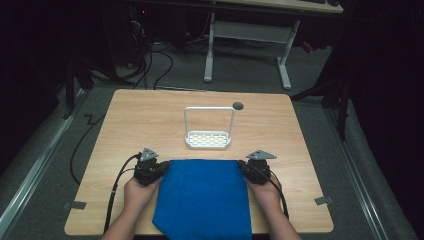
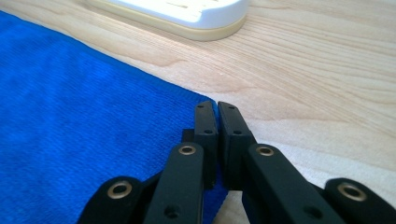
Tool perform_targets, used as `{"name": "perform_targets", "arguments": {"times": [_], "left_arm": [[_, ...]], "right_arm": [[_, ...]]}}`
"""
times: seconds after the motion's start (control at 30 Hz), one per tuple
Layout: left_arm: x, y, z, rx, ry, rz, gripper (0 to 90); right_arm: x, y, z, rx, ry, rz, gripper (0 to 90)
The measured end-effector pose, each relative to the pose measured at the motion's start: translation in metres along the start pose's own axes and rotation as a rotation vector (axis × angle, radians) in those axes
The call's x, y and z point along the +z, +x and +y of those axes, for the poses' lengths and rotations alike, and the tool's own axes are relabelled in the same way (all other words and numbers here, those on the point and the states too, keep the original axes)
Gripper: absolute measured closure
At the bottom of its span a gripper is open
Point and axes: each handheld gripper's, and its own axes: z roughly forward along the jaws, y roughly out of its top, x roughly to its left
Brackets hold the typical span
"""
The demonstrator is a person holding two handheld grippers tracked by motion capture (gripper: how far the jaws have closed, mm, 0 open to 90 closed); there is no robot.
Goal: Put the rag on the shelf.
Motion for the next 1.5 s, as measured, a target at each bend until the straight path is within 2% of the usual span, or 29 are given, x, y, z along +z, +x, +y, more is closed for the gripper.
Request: {"name": "perform_targets", "arguments": {"times": [0.03, 0.1, 0.2, 0.23, 0.3, 0.37, 0.5, 0.7, 1.03, 1.27, 1.5], "left_arm": [[-0.003, -0.001, 0.000, 0.013, -0.021, 0.004, 86.9], [-0.004, -0.002, 0.000, 0.016, -0.030, 0.002, 86.9], [-0.013, -0.004, 0.003, 0.015, -0.074, -0.001, 86.9], [-0.020, -0.006, 0.005, 0.019, -0.102, -0.001, 86.9], [-0.023, -0.007, 0.006, 0.024, -0.114, 0.000, 86.9], [-0.030, -0.009, 0.007, 0.034, -0.143, 0.004, 86.9], [-0.042, -0.015, 0.011, 0.053, -0.202, 0.010, 87.0], [-0.057, -0.025, 0.018, 0.093, -0.259, 0.006, 87.1], [-0.074, -0.035, 0.025, 0.112, -0.337, 0.002, 87.1], [-0.088, -0.045, 0.030, 0.145, -0.397, -0.001, 87.2], [-0.104, -0.055, 0.036, 0.169, -0.475, -0.001, 87.3]], "right_arm": [[-0.003, 0.000, -0.001, 0.000, -0.004, 0.012, 88.3], [-0.005, 0.001, 0.000, -0.002, -0.012, 0.011, 88.3], [-0.014, 0.003, 0.001, -0.010, -0.048, 0.017, 88.3], [-0.020, 0.005, 0.002, -0.018, -0.073, 0.020, 88.3], [-0.023, 0.006, 0.003, -0.020, -0.081, 0.021, 88.3], [-0.030, 0.009, 0.004, -0.030, -0.120, 0.029, 88.2], [-0.038, 0.012, 0.006, -0.028, -0.151, 0.033, 88.2], [-0.054, 0.019, 0.013, -0.037, -0.214, 0.048, 88.3], [-0.076, 0.024, 0.022, -0.049, -0.312, 0.043, 88.2], [-0.095, 0.026, 0.029, -0.061, -0.388, 0.031, 88.2], [-0.114, 0.033, 0.036, -0.079, -0.466, 0.021, 88.3]]}}
